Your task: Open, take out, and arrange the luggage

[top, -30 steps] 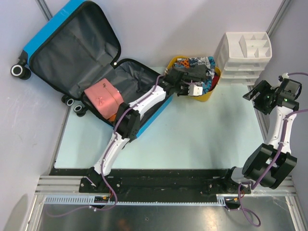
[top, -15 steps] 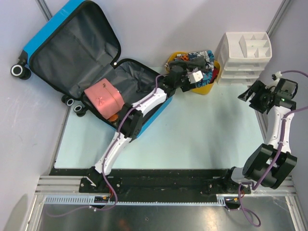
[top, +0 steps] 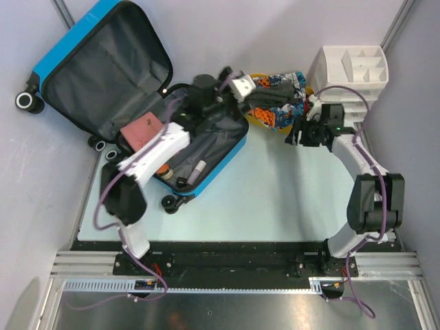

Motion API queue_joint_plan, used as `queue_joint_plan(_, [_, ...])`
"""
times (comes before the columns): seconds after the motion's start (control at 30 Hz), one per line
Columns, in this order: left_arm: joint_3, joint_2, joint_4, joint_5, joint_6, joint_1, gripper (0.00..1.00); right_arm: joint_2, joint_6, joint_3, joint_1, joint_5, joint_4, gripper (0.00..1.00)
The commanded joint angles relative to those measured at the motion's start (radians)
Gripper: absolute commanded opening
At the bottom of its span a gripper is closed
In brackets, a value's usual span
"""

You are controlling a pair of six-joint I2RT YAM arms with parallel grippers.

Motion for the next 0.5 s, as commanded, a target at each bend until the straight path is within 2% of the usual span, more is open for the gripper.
queue_joint_plan(0.0, [-0.107, -0.241, -0.116, 0.075, -0.202, 0.08, 1.0, 0.124, 0.007, -0.006, 0.065, 0.116, 0.216, 0.64])
queue_joint_plan(0.13, [-0.242, -0.433, -0.133, 0.112, -0.236, 0.128, 1.0, 0.225, -0.02, 0.012, 0.073, 0.141, 0.37, 0.57])
queue_joint_plan(0.23, [-0.324, -0.535, -0.148, 0.1, -0.269, 0.149, 1.0, 0.312, -0.052, 0.059, 0.085, 0.194, 0.479, 0.57])
queue_joint_plan(0.37, [-0.382, -0.6, -0.214, 0.118, -0.329, 0.197, 1.0, 0.423, -0.069, 0.132, 0.085, 0.247, 0.652, 0.59])
queue_joint_plan(0.47, [-0.417, -0.631, -0.245, 0.124, -0.322, 0.221, 1.0, 0.512, -0.074, 0.232, 0.084, 0.237, 0.7, 0.59])
